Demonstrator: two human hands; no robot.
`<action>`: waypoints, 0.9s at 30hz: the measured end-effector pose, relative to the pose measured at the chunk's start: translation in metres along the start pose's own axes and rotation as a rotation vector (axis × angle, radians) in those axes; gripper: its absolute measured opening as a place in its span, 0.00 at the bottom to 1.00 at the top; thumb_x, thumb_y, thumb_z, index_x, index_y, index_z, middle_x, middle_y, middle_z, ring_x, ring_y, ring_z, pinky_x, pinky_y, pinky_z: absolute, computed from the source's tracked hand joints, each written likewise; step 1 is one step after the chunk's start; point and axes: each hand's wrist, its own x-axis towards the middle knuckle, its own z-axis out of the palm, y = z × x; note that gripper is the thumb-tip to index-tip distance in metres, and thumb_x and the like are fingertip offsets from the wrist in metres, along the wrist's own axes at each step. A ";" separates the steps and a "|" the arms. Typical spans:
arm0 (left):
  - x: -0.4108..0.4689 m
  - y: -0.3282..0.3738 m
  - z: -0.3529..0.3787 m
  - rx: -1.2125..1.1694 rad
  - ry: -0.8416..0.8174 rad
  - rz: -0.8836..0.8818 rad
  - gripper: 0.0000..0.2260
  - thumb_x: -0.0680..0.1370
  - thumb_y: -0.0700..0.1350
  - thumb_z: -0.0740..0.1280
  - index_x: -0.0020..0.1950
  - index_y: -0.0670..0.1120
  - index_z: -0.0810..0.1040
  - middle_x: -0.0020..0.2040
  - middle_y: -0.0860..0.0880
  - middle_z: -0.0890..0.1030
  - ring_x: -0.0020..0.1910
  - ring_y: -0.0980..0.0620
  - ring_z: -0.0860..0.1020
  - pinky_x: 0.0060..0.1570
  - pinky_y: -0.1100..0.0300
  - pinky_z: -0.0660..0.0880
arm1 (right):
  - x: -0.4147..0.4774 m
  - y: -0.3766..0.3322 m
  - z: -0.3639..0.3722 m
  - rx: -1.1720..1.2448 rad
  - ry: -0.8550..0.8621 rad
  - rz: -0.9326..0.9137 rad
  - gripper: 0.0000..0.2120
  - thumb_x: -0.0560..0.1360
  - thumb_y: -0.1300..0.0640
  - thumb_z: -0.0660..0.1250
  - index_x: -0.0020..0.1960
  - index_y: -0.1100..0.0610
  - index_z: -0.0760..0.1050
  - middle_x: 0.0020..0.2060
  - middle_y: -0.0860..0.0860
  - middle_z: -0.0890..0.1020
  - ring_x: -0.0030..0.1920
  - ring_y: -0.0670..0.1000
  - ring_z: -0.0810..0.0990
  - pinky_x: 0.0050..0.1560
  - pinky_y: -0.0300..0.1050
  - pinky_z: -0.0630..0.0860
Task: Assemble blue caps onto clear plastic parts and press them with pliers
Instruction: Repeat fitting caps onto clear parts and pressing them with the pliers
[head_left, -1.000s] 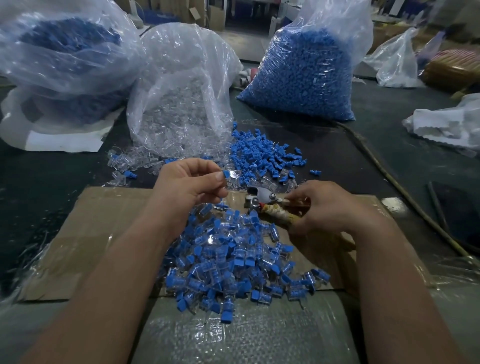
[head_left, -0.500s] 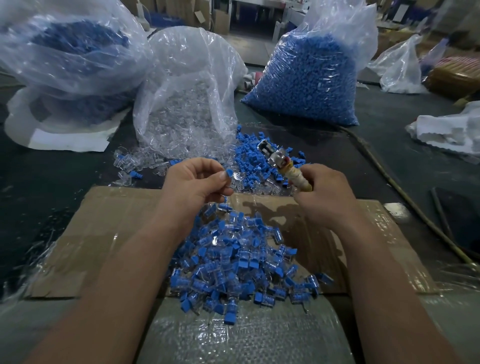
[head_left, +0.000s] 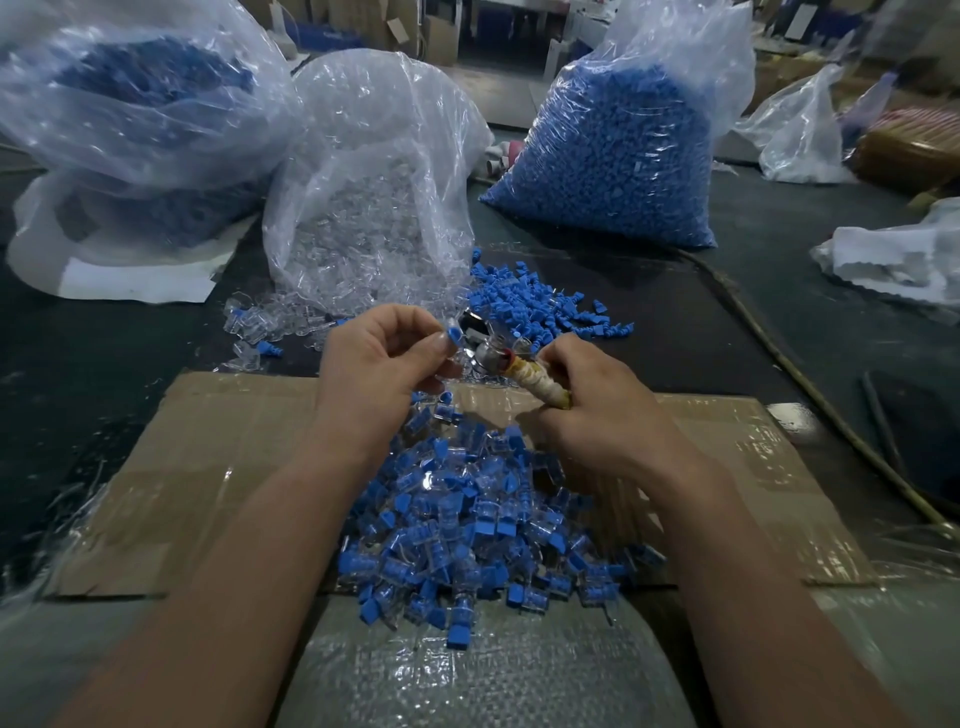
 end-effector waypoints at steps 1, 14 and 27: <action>0.000 0.000 0.000 0.007 -0.001 0.003 0.09 0.74 0.31 0.65 0.39 0.45 0.75 0.29 0.53 0.80 0.30 0.59 0.79 0.32 0.68 0.76 | 0.000 0.000 0.000 0.004 -0.001 0.000 0.14 0.68 0.54 0.70 0.45 0.48 0.65 0.40 0.43 0.70 0.38 0.43 0.68 0.32 0.42 0.61; 0.000 -0.002 0.002 0.080 -0.004 0.029 0.10 0.73 0.32 0.66 0.38 0.46 0.76 0.31 0.52 0.80 0.31 0.59 0.80 0.32 0.68 0.76 | 0.000 0.000 -0.001 0.025 -0.030 0.009 0.14 0.69 0.55 0.70 0.47 0.48 0.65 0.40 0.42 0.70 0.39 0.43 0.68 0.34 0.41 0.64; -0.003 0.001 0.004 0.054 -0.026 0.030 0.10 0.73 0.31 0.65 0.38 0.44 0.75 0.33 0.48 0.79 0.30 0.59 0.80 0.32 0.68 0.76 | -0.002 -0.002 -0.003 -0.002 -0.019 -0.023 0.11 0.67 0.58 0.70 0.44 0.50 0.69 0.38 0.44 0.72 0.38 0.43 0.69 0.33 0.42 0.64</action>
